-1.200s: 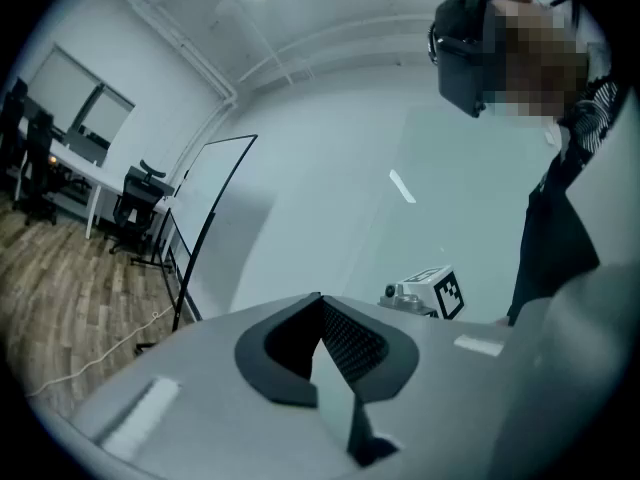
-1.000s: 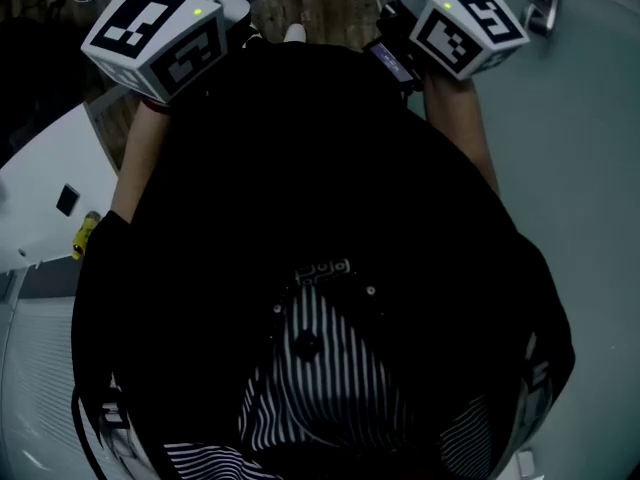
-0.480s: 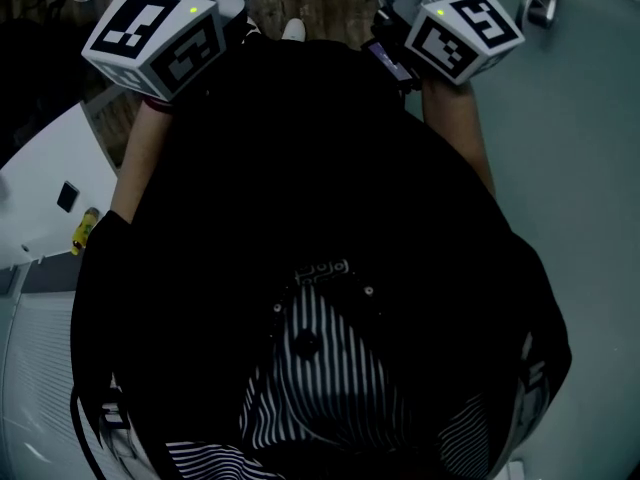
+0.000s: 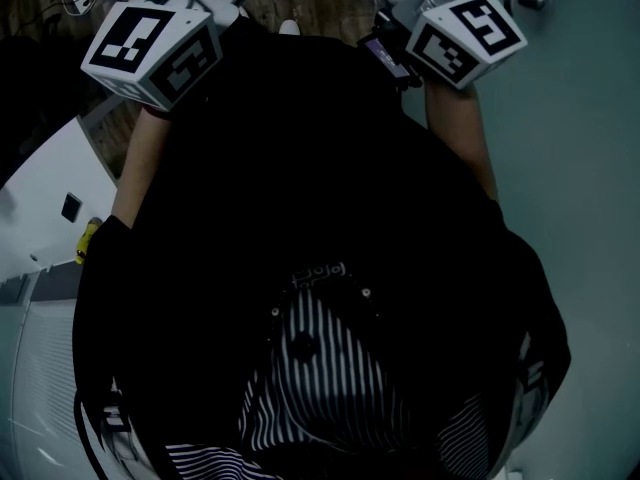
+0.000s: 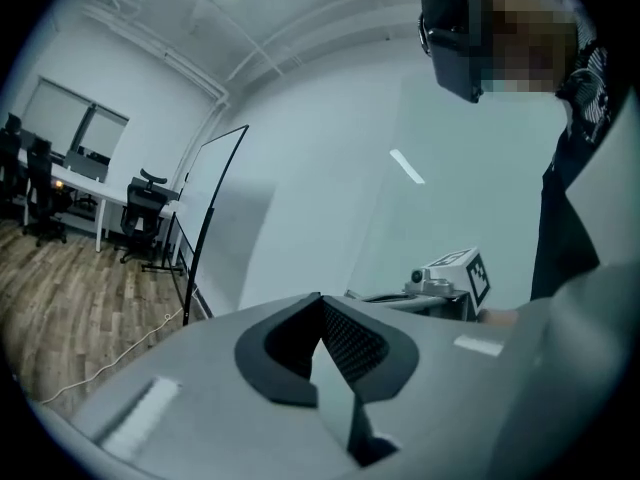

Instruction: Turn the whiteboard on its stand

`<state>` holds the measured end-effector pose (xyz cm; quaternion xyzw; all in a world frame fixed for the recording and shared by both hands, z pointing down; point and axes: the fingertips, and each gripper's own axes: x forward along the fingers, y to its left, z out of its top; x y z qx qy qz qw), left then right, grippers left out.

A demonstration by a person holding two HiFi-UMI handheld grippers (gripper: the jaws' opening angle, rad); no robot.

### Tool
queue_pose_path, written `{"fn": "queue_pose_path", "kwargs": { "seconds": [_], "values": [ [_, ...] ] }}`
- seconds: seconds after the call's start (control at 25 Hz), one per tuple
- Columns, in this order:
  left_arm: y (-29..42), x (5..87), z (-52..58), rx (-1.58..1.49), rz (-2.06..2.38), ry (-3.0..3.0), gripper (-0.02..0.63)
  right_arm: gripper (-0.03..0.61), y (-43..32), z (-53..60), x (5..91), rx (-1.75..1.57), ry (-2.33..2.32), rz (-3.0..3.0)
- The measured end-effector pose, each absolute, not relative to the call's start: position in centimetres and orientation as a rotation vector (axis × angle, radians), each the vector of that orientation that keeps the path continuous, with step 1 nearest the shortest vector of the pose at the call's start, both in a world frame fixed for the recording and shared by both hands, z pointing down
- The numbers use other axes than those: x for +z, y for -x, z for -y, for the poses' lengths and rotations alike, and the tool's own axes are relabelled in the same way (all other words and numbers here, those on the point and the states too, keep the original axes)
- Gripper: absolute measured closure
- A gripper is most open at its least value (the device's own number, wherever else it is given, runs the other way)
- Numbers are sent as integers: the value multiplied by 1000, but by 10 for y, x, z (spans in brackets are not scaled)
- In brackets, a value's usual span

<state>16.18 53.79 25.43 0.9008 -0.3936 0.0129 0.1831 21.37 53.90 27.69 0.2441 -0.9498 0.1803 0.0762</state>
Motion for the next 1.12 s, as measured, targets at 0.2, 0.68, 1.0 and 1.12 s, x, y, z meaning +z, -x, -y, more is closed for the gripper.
{"fn": "queue_pose_path", "kwargs": {
  "seconds": [0.2,0.68,1.0,1.12],
  "values": [
    [-164,253,-522,-69,1078,-2526,611,578,-221,-528,284,542,-776,2813],
    [-171,244,-456,7,922,-2626,612,578,-225,-465,277,520,-966,2719],
    [-128,252,-387,69,860,-2633,612,578,-179,-405,281,573,-1008,2675],
    [-113,251,-364,65,822,-2641,612,578,-157,-382,279,580,-1024,2653]
  ]
}}
